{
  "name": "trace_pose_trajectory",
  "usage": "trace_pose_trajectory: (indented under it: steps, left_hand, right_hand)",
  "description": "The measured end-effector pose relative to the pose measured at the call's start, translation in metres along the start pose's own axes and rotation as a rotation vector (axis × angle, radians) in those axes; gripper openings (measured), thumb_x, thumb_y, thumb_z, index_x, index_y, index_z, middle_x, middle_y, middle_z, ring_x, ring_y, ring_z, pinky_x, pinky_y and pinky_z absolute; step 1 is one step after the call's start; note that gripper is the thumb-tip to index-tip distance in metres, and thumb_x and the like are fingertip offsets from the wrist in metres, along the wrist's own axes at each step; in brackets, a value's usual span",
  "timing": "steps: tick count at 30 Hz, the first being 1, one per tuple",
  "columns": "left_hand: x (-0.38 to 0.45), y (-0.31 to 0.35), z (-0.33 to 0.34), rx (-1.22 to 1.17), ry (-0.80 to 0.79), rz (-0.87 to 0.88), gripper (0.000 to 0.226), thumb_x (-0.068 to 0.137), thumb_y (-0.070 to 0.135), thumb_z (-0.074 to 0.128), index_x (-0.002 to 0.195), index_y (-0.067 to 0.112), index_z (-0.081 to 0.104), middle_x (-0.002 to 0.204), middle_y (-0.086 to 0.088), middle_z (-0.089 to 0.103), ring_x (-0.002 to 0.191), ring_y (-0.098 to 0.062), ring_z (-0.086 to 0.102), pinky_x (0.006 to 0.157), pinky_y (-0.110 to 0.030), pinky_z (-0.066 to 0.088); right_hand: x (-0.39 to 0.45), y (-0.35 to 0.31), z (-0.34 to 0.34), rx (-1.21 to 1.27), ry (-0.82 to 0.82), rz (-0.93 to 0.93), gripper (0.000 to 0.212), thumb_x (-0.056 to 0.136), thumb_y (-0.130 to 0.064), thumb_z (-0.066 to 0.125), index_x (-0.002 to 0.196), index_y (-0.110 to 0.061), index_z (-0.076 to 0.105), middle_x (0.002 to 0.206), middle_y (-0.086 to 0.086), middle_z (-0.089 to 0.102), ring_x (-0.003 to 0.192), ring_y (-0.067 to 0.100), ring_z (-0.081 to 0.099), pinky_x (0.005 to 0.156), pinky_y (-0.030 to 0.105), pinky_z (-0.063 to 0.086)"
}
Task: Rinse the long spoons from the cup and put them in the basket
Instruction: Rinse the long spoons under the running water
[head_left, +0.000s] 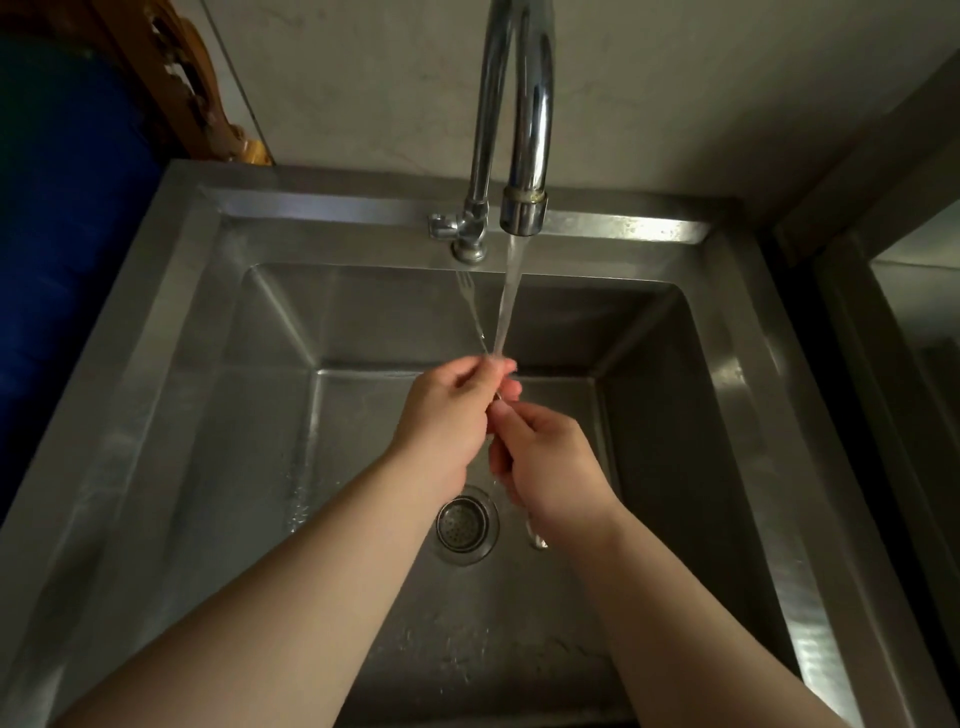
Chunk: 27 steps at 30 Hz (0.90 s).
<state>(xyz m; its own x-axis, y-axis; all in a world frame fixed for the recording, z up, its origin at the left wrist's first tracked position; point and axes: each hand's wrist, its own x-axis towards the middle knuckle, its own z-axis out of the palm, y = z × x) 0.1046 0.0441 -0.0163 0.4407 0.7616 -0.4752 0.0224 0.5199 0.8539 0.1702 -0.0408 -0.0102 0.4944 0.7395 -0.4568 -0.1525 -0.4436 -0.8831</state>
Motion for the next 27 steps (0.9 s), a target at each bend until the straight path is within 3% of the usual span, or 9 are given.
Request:
trace_pose_trajectory:
  steps: [3,5,8,13,17,19,22,24,27]
  left_hand:
    - [-0.001,0.005,-0.009,-0.226,-0.185,-0.101,0.02,0.098,0.003,0.054,0.096,0.013,0.071,0.075,0.002,0.076,0.066,-0.009,0.07,0.041,-0.016,0.041]
    - [0.001,0.006,-0.01,-0.242,-0.185,-0.113,0.014,0.096,0.003,0.057,0.097,0.01,0.069,0.075,0.0,0.076,0.061,-0.01,0.068,0.037,-0.017,0.037]
    - [0.007,0.006,-0.001,-0.188,-0.071,-0.095,0.012,0.098,0.01,0.059,0.089,0.011,0.067,0.072,0.0,0.075,0.054,-0.01,0.066,0.04,-0.019,0.046]
    - [0.03,0.012,0.005,-0.338,0.198,-0.085,0.021,0.104,0.022,0.052,0.087,0.01,0.057,0.052,0.003,0.065,0.04,-0.006,0.058,0.045,-0.021,0.053]
    - [0.046,0.008,-0.008,-0.392,0.38,-0.139,0.011,0.105,0.01,0.044,0.101,0.016,0.052,0.076,-0.004,0.065,0.042,-0.007,0.061,0.043,-0.02,0.053]
    - [0.054,0.002,-0.019,-0.418,0.435,-0.127,0.026,0.103,0.002,0.04,0.118,0.023,0.043,0.079,-0.005,0.063,0.045,-0.009,0.061,0.045,-0.02,0.054]
    - [0.059,-0.015,-0.036,-0.354,0.411,-0.183,0.007,0.103,0.007,0.048,0.106,0.012,0.051,0.069,-0.006,0.059,0.039,-0.007,0.059,0.044,-0.02,0.054]
    - [0.053,-0.031,-0.044,-0.373,0.365,-0.318,0.016,0.1,0.016,0.059,0.087,0.006,0.058,0.061,-0.005,0.061,0.039,-0.006,0.061,0.043,-0.02,0.054]
    - [0.035,-0.051,-0.045,-0.486,0.302,-0.439,0.024,0.093,0.029,0.067,0.086,0.006,0.062,0.051,-0.002,0.063,0.042,-0.008,0.061,0.046,-0.022,0.055]
  right_hand:
    - [-0.007,0.004,-0.004,0.396,-0.203,0.166,0.037,0.104,-0.028,0.044,0.081,-0.008,0.064,0.051,0.006,0.052,0.034,0.011,0.029,0.035,0.016,0.022]
    - [-0.01,0.006,-0.004,0.448,-0.251,0.195,0.036,0.106,-0.027,0.041,0.086,-0.005,0.063,0.053,0.008,0.052,0.034,0.013,0.03,0.035,0.017,0.023]
    - [-0.01,0.006,-0.003,0.13,-0.138,0.102,0.035,0.105,-0.022,0.042,0.09,0.004,0.06,0.053,0.006,0.052,0.038,0.013,0.037,0.038,0.022,0.029]
    - [-0.016,0.01,-0.008,-0.307,-0.003,0.014,0.026,0.101,-0.022,0.046,0.087,-0.019,0.068,0.042,-0.013,0.051,0.036,0.0,0.044,0.043,0.013,0.032]
    - [-0.025,0.007,-0.019,-0.62,-0.009,-0.084,0.026,0.098,-0.028,0.049,0.077,-0.017,0.061,0.054,-0.006,0.052,0.046,0.005,0.043,0.048,0.025,0.035]
    - [-0.029,0.0,-0.026,-0.713,-0.02,-0.143,0.02,0.095,-0.022,0.051,0.079,-0.018,0.062,0.058,-0.006,0.054,0.049,0.005,0.045,0.05,0.026,0.038]
    - [-0.034,-0.019,-0.036,-0.61,0.082,-0.239,0.018,0.09,-0.017,0.062,0.092,-0.031,0.074,0.062,-0.013,0.065,0.05,-0.001,0.054,0.05,0.015,0.04]
    - [-0.032,-0.035,-0.042,-0.431,0.147,-0.273,0.013,0.088,-0.019,0.067,0.087,-0.031,0.072,0.061,-0.01,0.07,0.046,0.004,0.059,0.045,0.019,0.046]
    - [-0.02,-0.055,-0.04,-0.206,0.17,-0.342,0.012,0.091,-0.025,0.067,0.08,-0.022,0.068,0.061,-0.007,0.07,0.047,0.004,0.059,0.046,0.019,0.047]
